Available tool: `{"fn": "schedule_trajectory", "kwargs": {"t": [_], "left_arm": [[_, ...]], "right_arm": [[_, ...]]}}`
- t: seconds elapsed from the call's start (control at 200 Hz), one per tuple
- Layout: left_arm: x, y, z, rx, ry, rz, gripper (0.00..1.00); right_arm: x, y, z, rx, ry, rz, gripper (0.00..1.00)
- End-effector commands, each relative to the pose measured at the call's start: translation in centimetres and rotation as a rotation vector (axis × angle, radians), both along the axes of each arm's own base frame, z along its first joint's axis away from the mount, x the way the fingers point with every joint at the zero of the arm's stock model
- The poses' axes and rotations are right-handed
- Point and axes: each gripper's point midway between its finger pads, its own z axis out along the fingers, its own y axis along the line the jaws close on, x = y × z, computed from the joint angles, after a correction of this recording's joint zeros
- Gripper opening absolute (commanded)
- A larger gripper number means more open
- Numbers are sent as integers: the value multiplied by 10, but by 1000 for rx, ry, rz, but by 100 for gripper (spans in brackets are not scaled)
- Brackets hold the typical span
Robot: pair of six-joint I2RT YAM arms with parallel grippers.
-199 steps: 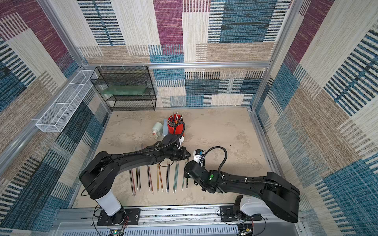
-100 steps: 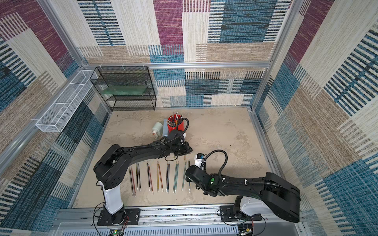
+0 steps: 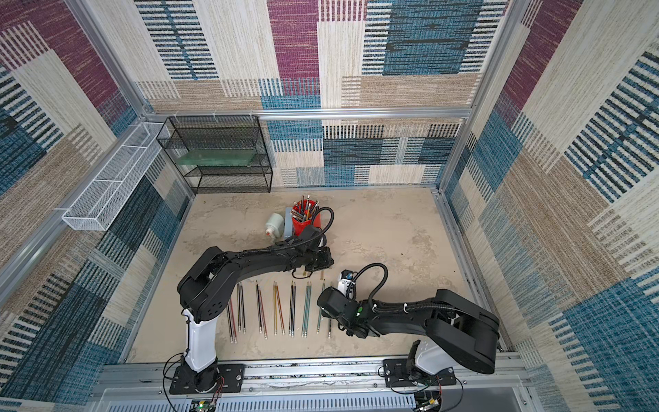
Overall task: Remove the protective cover of the pencils
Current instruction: Place the pencil at the center of the board.
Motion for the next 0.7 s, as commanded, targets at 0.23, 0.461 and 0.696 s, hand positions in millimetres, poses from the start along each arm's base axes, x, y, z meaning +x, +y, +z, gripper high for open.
{"fn": "schedule_trajectory", "kwargs": {"t": [0.23,0.461,0.696], "left_arm": [[2,13,-15,111,11,1,12],[2,13,-16,120,16,-3,18],[3,13,-1,114,7,2,25]], "right_arm": [[5,13,3,42,6,9,14],[5,14,7,45,0,19,40],[7,-9,42,27,-52,-41,59]]}}
